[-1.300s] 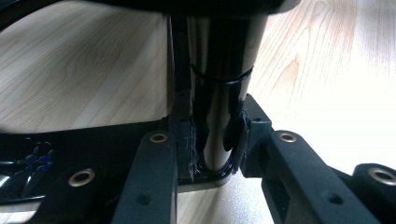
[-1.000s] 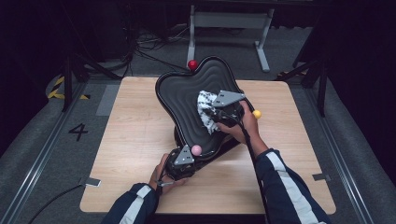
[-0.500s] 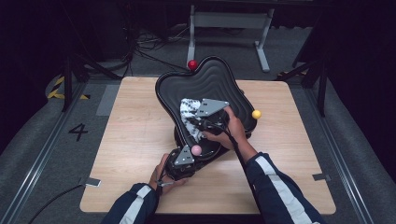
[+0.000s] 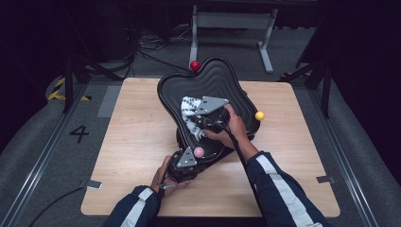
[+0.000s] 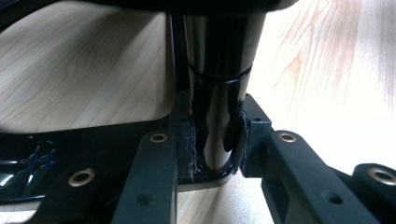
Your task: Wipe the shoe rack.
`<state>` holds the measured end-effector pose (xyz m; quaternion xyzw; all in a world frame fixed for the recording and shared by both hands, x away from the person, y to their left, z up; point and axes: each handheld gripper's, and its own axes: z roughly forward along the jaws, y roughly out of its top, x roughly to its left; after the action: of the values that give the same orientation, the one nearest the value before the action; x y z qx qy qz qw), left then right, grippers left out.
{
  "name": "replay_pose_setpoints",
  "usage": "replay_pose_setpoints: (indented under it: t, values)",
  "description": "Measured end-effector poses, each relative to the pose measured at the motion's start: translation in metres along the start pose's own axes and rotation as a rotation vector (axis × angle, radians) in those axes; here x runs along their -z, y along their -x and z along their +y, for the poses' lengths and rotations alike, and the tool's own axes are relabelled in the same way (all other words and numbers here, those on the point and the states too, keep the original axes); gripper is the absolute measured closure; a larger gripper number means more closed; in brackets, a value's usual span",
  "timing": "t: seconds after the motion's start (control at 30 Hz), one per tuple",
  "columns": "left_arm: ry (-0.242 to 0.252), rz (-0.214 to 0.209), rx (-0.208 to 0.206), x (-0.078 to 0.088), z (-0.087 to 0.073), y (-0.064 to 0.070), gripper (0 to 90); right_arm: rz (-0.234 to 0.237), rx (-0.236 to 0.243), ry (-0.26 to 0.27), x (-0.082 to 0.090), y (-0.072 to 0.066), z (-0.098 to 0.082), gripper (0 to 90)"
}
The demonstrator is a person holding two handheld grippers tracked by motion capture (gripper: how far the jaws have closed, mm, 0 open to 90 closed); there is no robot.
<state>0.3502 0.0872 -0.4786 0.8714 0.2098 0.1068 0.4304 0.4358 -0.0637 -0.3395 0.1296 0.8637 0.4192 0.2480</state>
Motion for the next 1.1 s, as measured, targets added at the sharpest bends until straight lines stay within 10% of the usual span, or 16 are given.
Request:
replay_pose_setpoints:
  t: [0.77,1.1]
  values:
    - [-0.002,0.001,0.001,0.0,0.0,0.0,72.8,-0.26,-0.182,-0.11,0.018,0.093,-0.039,76.8]
    - [0.0,0.003,-0.005,0.0,0.0,0.0,72.8,-0.297,-0.25,-0.122,0.026,0.118,-0.055,76.9]
